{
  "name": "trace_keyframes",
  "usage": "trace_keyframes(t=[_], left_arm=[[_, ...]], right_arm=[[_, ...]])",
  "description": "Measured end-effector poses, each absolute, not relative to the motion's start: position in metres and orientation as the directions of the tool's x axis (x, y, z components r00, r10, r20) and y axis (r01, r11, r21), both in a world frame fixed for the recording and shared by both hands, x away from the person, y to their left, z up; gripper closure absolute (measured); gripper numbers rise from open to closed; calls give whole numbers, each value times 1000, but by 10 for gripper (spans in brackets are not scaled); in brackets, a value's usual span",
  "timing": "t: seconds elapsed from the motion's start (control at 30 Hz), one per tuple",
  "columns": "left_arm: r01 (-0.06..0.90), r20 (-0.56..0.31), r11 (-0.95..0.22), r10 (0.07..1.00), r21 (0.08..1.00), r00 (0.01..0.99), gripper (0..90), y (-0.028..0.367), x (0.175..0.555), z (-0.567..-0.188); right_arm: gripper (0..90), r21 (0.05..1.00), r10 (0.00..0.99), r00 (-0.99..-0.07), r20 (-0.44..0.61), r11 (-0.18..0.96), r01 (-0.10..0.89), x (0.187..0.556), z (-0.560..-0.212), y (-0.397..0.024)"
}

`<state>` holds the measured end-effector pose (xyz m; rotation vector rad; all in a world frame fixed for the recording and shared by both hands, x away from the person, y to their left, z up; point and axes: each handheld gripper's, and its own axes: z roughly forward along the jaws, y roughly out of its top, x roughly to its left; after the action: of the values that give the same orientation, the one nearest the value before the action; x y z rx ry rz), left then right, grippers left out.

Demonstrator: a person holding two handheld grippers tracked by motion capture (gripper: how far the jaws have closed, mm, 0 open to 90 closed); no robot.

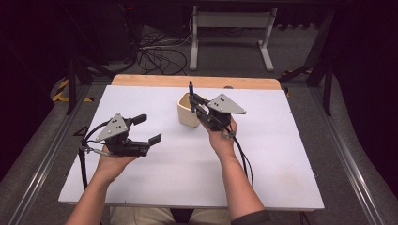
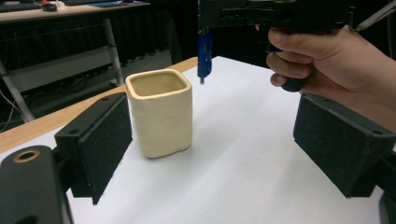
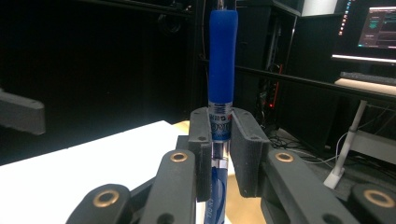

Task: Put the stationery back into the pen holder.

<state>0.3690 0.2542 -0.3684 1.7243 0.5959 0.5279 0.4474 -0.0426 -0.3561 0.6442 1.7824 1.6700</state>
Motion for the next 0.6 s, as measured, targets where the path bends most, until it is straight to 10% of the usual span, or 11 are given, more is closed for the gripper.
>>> trace_keyframes(t=[0.6], left_arm=[[134, 14, -174, 660, 976, 751, 140, 259, 371, -368]], right_arm=[[796, 995, 738, -667, -104, 73, -74, 479, -363, -35]])
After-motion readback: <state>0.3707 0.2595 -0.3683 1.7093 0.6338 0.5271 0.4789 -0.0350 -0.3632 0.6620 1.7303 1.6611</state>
